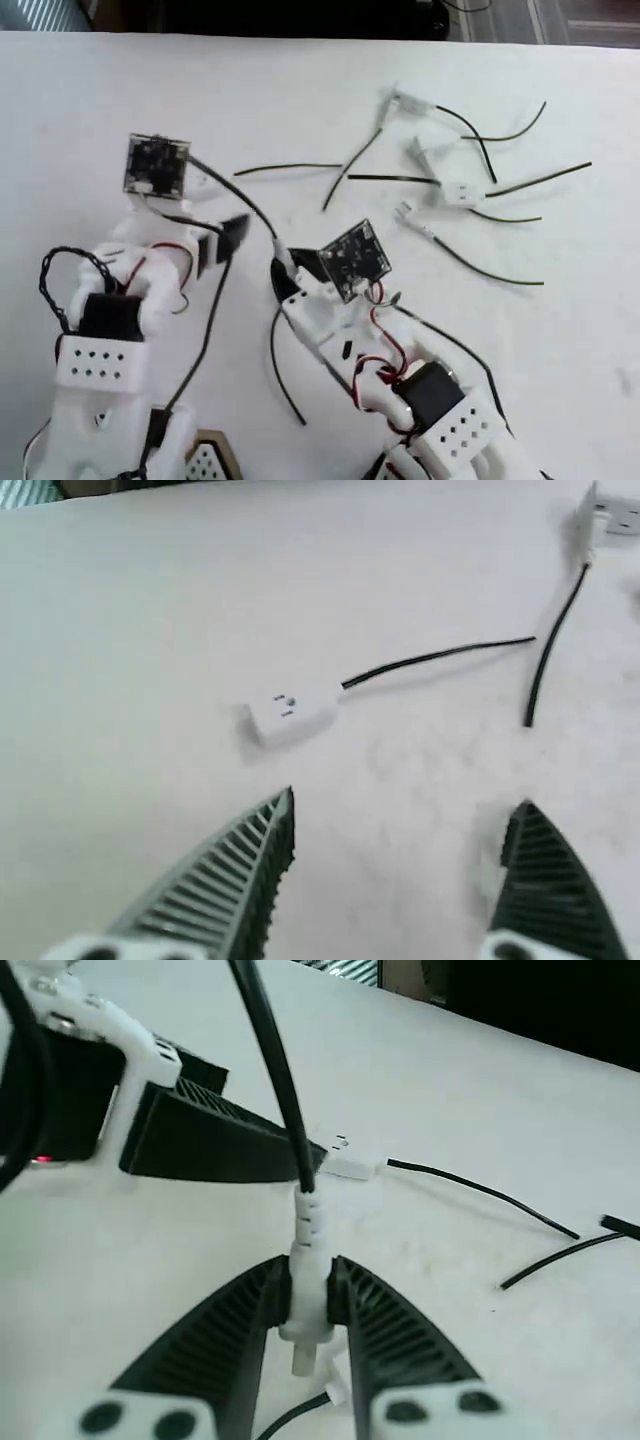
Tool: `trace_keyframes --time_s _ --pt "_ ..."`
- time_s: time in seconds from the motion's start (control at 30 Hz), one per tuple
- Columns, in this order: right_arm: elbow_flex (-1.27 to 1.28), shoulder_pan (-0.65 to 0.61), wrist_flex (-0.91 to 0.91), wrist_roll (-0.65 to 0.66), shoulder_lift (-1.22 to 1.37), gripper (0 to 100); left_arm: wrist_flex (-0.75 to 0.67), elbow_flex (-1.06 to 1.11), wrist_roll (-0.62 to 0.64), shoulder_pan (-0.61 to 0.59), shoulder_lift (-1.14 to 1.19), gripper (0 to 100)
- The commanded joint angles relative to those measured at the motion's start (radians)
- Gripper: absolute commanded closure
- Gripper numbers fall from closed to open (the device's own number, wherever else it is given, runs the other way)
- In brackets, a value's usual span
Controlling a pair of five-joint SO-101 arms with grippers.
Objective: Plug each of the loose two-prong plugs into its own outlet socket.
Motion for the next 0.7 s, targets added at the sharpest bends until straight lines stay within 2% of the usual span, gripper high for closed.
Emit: trace_keyframes --time_s 0.0,0.23,0.67 --pt "-0.002 -0.007 -0.036 -0.006 -0.018 98.1 0.098 -0.106 0.008 0.110 -0.028 66" --pt "0.008 -0.002 -0.027 -0.006 -0.018 98.1 0.241 -0.235 0.011 0.255 -0.030 66" --pt "0.038 -0.002 -0.027 0.002 -0.018 98.1 0.333 -0.310 0.005 0.289 -0.030 66"
